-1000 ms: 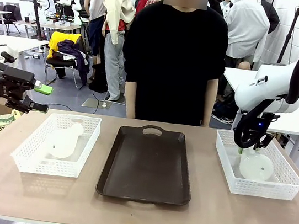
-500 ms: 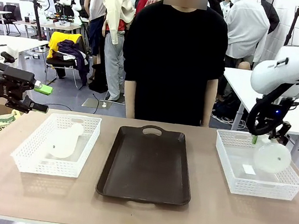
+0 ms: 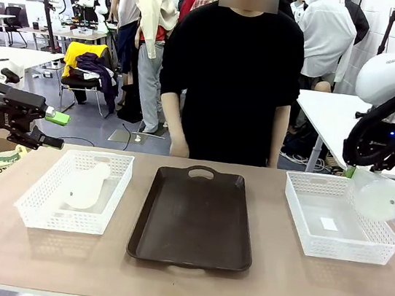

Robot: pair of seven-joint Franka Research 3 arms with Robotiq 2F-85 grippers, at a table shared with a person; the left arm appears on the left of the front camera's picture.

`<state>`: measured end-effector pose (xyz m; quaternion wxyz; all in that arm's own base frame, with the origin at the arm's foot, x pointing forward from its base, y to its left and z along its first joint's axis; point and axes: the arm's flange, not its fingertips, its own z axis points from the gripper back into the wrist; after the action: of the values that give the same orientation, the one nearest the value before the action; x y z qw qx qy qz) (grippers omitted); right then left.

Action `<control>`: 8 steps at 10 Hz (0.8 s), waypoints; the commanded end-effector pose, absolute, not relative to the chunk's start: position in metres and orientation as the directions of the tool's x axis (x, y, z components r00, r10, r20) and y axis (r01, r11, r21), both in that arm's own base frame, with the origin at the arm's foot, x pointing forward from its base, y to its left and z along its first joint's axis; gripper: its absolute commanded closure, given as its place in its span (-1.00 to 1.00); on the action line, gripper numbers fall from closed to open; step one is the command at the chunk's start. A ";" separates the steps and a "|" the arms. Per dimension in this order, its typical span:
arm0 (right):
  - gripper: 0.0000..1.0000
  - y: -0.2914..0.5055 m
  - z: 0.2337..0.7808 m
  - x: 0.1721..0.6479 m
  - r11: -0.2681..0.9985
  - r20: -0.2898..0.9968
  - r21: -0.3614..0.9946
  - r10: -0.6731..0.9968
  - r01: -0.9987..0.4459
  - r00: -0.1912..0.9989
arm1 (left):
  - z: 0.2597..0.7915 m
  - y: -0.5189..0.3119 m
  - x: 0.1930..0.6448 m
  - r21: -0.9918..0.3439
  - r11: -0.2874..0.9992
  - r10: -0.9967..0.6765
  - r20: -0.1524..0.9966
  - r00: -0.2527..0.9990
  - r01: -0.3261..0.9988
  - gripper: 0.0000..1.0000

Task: Prepare the laboratory tools.
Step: While moving the picked Big flask to the Handle tray indicated by the person, stop as directed by the person.

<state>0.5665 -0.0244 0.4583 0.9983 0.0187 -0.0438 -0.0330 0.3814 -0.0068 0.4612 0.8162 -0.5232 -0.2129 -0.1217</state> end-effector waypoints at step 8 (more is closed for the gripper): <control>1.00 -0.009 0.468 0.542 1.000 0.141 0.021 0.020 -0.023 0.990 | 0.462 -0.006 0.382 -0.808 0.407 0.031 0.478 0.878 0.425 -1.00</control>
<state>0.5488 -0.0101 0.4725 0.9981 0.0167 -0.0598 -0.0003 0.3814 -0.0069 0.4613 0.8162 -0.5232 -0.2129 -0.1217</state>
